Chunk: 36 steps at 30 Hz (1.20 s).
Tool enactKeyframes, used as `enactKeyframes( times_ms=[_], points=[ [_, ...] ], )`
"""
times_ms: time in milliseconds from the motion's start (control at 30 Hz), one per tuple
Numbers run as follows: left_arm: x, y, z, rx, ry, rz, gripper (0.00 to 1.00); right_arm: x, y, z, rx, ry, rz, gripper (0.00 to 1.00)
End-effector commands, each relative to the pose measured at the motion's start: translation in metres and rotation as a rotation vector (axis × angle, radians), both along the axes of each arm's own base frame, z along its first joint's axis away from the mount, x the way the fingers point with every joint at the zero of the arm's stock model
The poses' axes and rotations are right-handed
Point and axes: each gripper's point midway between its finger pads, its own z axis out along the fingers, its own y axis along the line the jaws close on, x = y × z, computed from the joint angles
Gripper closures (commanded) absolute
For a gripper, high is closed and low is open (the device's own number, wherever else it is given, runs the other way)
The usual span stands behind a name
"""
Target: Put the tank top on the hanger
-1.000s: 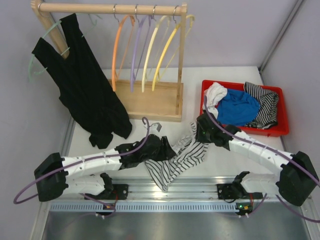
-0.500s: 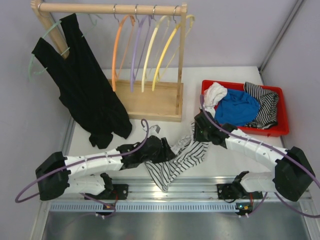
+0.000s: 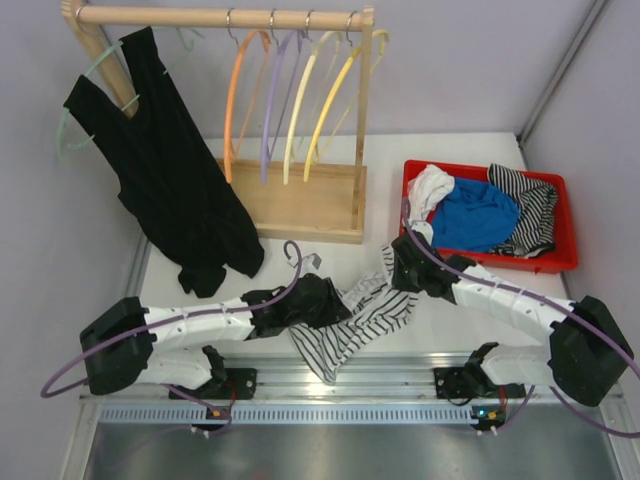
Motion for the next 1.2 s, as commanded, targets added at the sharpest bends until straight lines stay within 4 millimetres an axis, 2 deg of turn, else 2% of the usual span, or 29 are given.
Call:
enactKeyframes(
  times_ms=[0,67,100,167,233,300,433,500,567,600,633,667,700,733,767,800,833,867,900,933,967,1000,1033,1100,1167],
  points=[
    [0.007,-0.003,-0.001,-0.004,-0.02,0.021,0.59,0.008,0.006,0.012,0.061,-0.049,-0.011,0.75],
    [0.007,-0.002,-0.004,0.017,-0.025,0.008,0.67,0.007,0.007,0.014,0.068,-0.051,-0.005,0.77],
    [0.008,-0.001,-0.003,0.027,-0.031,0.007,0.76,0.006,0.007,0.014,0.069,-0.048,-0.003,0.79],
    [0.009,0.003,0.003,0.057,-0.058,-0.005,0.85,0.008,0.008,0.023,0.081,-0.065,0.002,0.82],
    [0.017,0.003,0.02,0.07,-0.117,-0.012,0.99,0.01,0.009,0.037,0.092,-0.085,0.006,0.86],
    [0.021,0.008,0.037,0.092,-0.148,-0.012,1.0,0.01,0.009,0.045,0.092,-0.098,0.011,0.91],
    [0.03,0.023,0.07,0.133,-0.246,0.002,1.0,0.012,0.008,0.076,0.117,-0.146,0.015,0.99],
    [0.033,0.032,0.095,0.124,-0.292,0.017,1.0,0.013,0.009,0.092,0.137,-0.175,0.021,1.0],
    [0.038,0.041,0.118,0.129,-0.36,0.028,1.0,0.016,0.01,0.116,0.151,-0.213,0.026,1.0],
    [0.042,0.04,0.143,0.105,-0.395,0.037,1.0,0.017,0.01,0.126,0.152,-0.229,0.03,1.0],
    [0.041,0.046,0.149,0.144,-0.417,0.013,1.0,0.022,0.013,0.151,0.178,-0.269,0.031,1.0],
    [0.044,0.048,0.158,0.165,-0.437,0.015,1.0,0.022,0.012,0.161,0.172,-0.281,0.042,1.0],
    [0.048,0.046,0.189,0.133,-0.477,0.023,1.0,0.024,0.012,0.174,0.175,-0.303,0.043,1.0],
    [0.048,0.051,0.196,0.174,-0.498,-0.001,1.0,0.03,0.014,0.207,0.197,-0.362,0.05,1.0],
    [0.051,0.052,0.205,0.189,-0.518,0.001,1.0,0.032,0.014,0.223,0.198,-0.385,0.053,1.0],
    [0.054,0.052,0.236,0.158,-0.558,0.014,1.0,0.032,0.01,0.234,0.182,-0.397,0.05,1.0],
    [0.056,0.055,0.249,0.174,-0.592,0.006,1.0,0.037,0.012,0.27,0.21,-0.453,0.052,1.0],
    [0.057,0.059,0.254,0.209,-0.599,-0.002,1.0,0.04,0.011,0.285,0.201,-0.479,0.059,1.0],
    [0.06,0.062,0.285,0.178,-0.642,0.028,1.0,0.04,0.009,0.294,0.187,-0.484,0.059,1.0],
    [0.062,0.065,0.297,0.19,-0.671,0.023,1.0,0.044,0.012,0.325,0.205,-0.533,0.066,1.0],
    [0.063,0.068,0.301,0.216,-0.676,0.021,1.0,0.045,0.012,0.337,0.21,-0.549,0.065,1.0],
    [0.064,0.073,0.324,0.192,-0.708,0.045,1.0,0.048,0.014,0.341,0.204,-0.543,0.069,1.0],
    [0.066,0.078,0.33,0.205,-0.722,0.049,1.0,0.047,0.015,0.363,0.235,-0.582,0.071,1.0],
    [0.066,0.082,0.33,0.231,-0.721,0.044,1.0,0.045,0.019,0.37,0.262,-0.583,0.089,1.0],
    [0.065,0.086,0.324,0.236,-0.706,0.048,1.0,0.043,0.025,0.359,0.287,-0.559,0.1,1.0]
  ],
)
